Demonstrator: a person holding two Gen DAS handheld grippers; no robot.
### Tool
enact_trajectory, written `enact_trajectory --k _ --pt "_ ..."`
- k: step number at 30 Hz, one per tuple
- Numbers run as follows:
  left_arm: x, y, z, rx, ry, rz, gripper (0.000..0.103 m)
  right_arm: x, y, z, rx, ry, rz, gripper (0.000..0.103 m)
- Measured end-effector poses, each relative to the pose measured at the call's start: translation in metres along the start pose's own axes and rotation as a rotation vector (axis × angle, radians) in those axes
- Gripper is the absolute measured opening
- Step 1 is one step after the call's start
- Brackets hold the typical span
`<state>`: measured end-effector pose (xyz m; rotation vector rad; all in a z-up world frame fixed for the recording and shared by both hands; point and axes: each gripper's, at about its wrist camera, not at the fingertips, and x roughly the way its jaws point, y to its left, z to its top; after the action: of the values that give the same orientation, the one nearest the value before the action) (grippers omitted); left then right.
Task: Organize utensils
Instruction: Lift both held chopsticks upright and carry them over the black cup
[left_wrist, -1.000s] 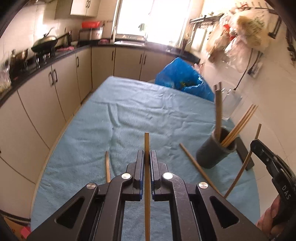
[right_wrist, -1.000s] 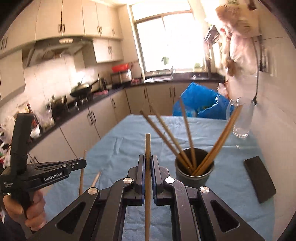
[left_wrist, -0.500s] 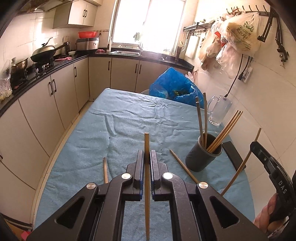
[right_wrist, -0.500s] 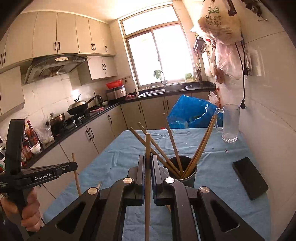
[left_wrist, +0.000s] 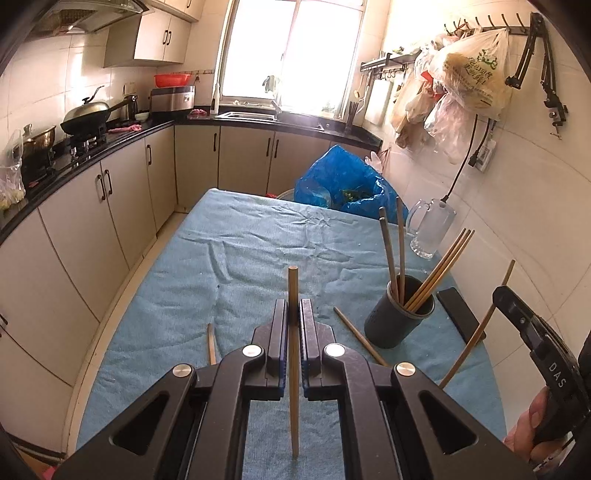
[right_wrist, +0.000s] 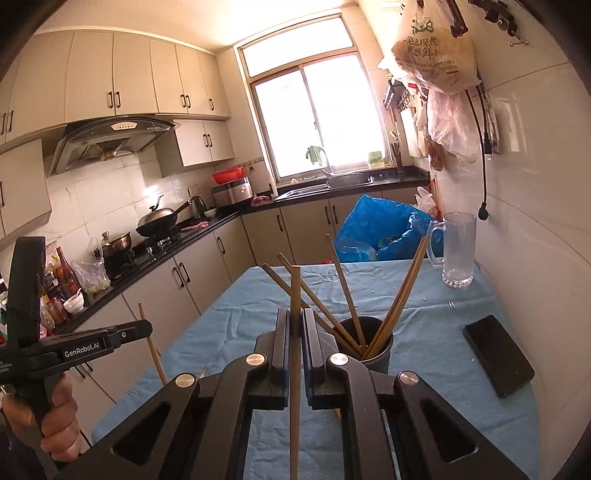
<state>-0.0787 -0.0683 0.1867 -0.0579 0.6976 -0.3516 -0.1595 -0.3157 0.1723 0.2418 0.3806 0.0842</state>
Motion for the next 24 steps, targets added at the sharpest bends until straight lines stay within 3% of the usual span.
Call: enact_trajectory --k 24 --pt "-0.006 -0.015 0.004 0.044 -0.008 -0.004 0.005 0.002 -0.004 0.001 0.009 0.004 0.001 0.006"
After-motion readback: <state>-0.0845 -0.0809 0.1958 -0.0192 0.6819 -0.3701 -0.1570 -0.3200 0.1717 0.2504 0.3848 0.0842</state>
